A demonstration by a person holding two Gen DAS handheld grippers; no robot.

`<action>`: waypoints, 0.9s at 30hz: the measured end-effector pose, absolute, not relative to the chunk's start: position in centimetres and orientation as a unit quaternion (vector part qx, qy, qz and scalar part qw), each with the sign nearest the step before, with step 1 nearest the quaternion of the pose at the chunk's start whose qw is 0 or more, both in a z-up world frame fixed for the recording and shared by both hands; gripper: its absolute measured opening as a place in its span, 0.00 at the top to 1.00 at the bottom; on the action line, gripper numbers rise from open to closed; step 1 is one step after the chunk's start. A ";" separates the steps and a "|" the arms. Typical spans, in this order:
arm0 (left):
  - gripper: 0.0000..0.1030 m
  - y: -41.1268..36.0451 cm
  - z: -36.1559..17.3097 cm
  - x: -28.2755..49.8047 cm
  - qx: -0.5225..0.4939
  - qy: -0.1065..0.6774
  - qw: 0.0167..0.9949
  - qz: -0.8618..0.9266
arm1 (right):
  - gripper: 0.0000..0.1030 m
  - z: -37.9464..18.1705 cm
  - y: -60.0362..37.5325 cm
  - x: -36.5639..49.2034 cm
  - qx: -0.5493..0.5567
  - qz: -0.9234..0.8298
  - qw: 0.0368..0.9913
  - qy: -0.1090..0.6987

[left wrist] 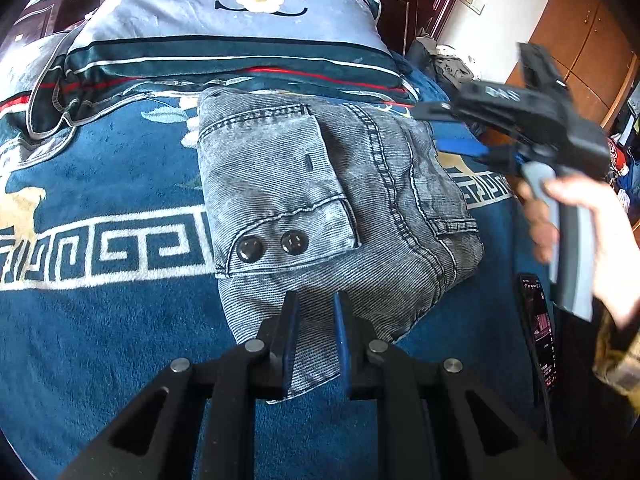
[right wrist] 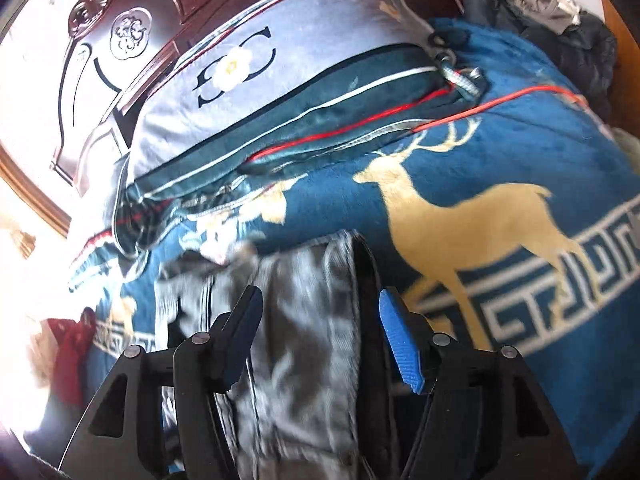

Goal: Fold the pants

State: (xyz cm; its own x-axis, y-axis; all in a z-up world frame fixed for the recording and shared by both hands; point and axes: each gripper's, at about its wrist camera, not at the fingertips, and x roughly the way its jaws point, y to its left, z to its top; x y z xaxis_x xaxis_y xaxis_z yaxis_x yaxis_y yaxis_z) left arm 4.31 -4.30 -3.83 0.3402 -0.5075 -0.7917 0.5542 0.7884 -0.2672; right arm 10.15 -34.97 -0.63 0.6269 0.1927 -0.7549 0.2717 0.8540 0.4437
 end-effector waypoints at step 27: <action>0.80 -4.8 -3.8 3.9 0.045 0.466 0.821 -0.325 | 0.65 -4.0 -26.7 4.6 0.135 -0.027 0.855 0.500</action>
